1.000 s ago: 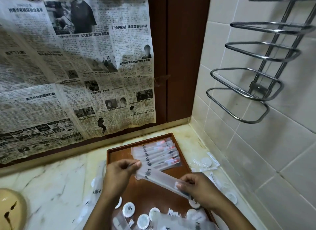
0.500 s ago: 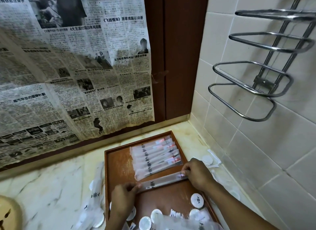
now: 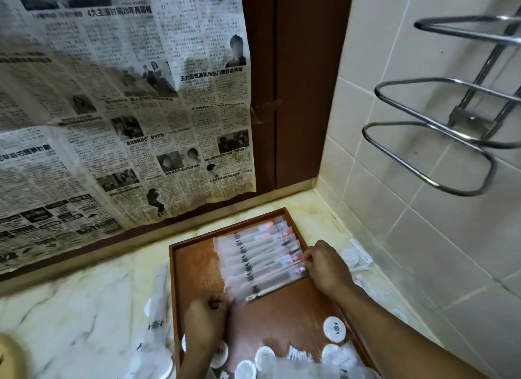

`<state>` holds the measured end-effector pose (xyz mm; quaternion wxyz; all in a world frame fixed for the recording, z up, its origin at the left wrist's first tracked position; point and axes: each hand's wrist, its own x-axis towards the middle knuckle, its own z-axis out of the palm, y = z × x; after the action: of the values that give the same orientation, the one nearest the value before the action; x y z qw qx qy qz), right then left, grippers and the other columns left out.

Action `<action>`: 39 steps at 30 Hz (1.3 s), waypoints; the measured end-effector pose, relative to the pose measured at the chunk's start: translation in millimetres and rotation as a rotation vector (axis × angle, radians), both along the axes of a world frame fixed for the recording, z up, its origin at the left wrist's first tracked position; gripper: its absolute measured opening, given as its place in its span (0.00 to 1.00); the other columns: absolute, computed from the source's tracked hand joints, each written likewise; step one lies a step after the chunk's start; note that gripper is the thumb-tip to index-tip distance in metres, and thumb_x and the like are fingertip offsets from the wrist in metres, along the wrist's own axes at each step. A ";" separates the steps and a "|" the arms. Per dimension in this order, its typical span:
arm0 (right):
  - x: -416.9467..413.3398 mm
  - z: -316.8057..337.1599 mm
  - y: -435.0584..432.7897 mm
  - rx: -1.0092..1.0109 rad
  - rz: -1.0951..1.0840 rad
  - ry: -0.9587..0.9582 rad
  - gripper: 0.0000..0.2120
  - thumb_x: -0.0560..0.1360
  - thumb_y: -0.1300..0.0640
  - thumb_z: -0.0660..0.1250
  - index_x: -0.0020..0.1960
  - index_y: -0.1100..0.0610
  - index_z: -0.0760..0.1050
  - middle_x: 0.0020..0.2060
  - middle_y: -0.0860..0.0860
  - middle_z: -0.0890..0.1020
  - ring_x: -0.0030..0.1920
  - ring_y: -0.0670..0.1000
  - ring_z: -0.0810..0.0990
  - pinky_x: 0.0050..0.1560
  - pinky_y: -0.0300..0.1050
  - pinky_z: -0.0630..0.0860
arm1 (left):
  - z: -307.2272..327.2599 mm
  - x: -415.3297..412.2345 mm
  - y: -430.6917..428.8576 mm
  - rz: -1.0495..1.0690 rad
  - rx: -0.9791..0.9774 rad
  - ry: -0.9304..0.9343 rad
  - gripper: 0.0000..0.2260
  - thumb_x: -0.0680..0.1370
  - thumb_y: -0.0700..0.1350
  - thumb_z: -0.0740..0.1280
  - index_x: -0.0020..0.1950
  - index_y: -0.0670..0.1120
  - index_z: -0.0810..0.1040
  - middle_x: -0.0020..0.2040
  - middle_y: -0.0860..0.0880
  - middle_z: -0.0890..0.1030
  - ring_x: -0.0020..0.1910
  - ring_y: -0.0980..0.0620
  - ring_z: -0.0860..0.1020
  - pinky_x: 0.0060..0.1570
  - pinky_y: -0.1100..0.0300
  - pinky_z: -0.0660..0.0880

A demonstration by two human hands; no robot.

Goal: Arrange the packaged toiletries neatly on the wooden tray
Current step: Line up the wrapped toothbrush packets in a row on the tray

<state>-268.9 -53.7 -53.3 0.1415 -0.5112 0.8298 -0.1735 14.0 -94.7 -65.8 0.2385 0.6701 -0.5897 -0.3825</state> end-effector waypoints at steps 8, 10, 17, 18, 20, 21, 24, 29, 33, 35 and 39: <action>-1.4 -3.7 -6.4 -0.029 -0.023 -0.030 0.06 0.78 0.53 0.69 0.53 0.50 0.83 0.51 0.50 0.78 0.49 0.52 0.80 0.49 0.45 0.78 | -2.2 2.9 -6.1 0.017 0.036 0.054 0.09 0.71 0.46 0.80 0.44 0.50 0.81 0.31 0.53 0.84 0.35 0.51 0.83 0.41 0.50 0.79; -2.2 -3.8 -7.1 -0.028 -0.026 -0.028 0.06 0.78 0.53 0.70 0.53 0.50 0.83 0.51 0.50 0.79 0.49 0.52 0.80 0.50 0.45 0.79 | -3.3 3.0 -7.9 0.017 0.046 0.068 0.10 0.71 0.46 0.80 0.45 0.50 0.81 0.31 0.52 0.84 0.35 0.50 0.84 0.42 0.50 0.80; -2.8 -3.2 -5.1 -0.032 -0.024 -0.045 0.07 0.77 0.54 0.70 0.54 0.51 0.84 0.52 0.51 0.81 0.50 0.52 0.81 0.50 0.45 0.78 | -7.1 2.1 -11.9 0.030 0.091 0.079 0.09 0.70 0.45 0.81 0.44 0.48 0.82 0.31 0.52 0.84 0.34 0.50 0.84 0.43 0.48 0.81; -2.3 -2.8 -4.0 -0.036 -0.026 -0.051 0.07 0.77 0.55 0.70 0.54 0.51 0.84 0.52 0.51 0.81 0.50 0.52 0.81 0.49 0.44 0.78 | -7.4 2.4 -11.9 0.030 0.091 0.082 0.10 0.70 0.46 0.81 0.44 0.48 0.82 0.31 0.51 0.84 0.34 0.50 0.84 0.43 0.48 0.81; -2.1 -2.0 -1.9 -0.068 -0.044 -0.072 0.06 0.77 0.56 0.71 0.53 0.51 0.83 0.52 0.50 0.82 0.48 0.50 0.81 0.48 0.42 0.78 | -7.3 3.2 -12.8 0.028 0.085 0.082 0.11 0.70 0.47 0.81 0.45 0.48 0.82 0.32 0.50 0.84 0.34 0.49 0.84 0.42 0.48 0.81; -2.6 -1.3 -0.2 -0.090 -0.055 -0.084 0.06 0.77 0.56 0.71 0.53 0.51 0.83 0.51 0.50 0.82 0.47 0.49 0.80 0.47 0.41 0.78 | -6.5 3.4 -12.7 0.020 0.078 0.081 0.11 0.70 0.47 0.81 0.45 0.48 0.81 0.32 0.50 0.84 0.34 0.49 0.84 0.41 0.49 0.81; -4.5 2.6 8.0 -0.137 -0.064 -0.107 0.04 0.76 0.54 0.73 0.51 0.51 0.83 0.49 0.49 0.83 0.44 0.47 0.79 0.46 0.41 0.79 | -2.0 6.3 -12.9 -0.016 0.077 0.083 0.11 0.71 0.45 0.81 0.47 0.48 0.81 0.33 0.49 0.85 0.33 0.51 0.84 0.40 0.52 0.80; -2.9 19.9 55.2 -0.042 0.113 -0.185 0.07 0.74 0.58 0.73 0.49 0.48 0.83 0.45 0.44 0.80 0.45 0.43 0.79 0.48 0.38 0.75 | 5.5 11.1 -3.2 -0.075 0.050 0.037 0.12 0.72 0.40 0.78 0.53 0.49 0.82 0.36 0.51 0.86 0.40 0.54 0.85 0.37 0.65 0.74; 2.2 26.1 94.2 0.223 0.324 -0.091 0.13 0.74 0.57 0.71 0.58 0.47 0.81 0.54 0.44 0.75 0.55 0.44 0.77 0.55 0.41 0.76 | 16.7 11.9 19.7 -0.119 -0.049 0.032 0.15 0.72 0.40 0.79 0.53 0.52 0.79 0.40 0.53 0.85 0.42 0.59 0.82 0.39 0.70 0.75; 5.3 22.8 107.7 0.298 0.364 0.043 0.15 0.74 0.57 0.69 0.60 0.46 0.79 0.58 0.47 0.72 0.59 0.49 0.75 0.54 0.45 0.75 | 14.4 16.6 32.5 -0.183 -0.098 -0.038 0.15 0.72 0.43 0.79 0.55 0.54 0.80 0.45 0.56 0.84 0.45 0.61 0.81 0.47 0.65 0.78; 10.8 11.3 120.0 0.317 0.374 0.168 0.16 0.76 0.61 0.66 0.62 0.49 0.77 0.62 0.51 0.68 0.60 0.54 0.72 0.48 0.43 0.66 | 4.8 31.9 44.2 -0.363 -0.198 -0.411 0.18 0.73 0.52 0.76 0.61 0.58 0.79 0.59 0.58 0.76 0.62 0.51 0.75 0.59 0.50 0.69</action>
<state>-258.2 66.3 -42.0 0.1798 -0.6399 0.7465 0.0310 45.9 -50.5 -61.1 0.1058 0.5904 -0.7705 -0.2159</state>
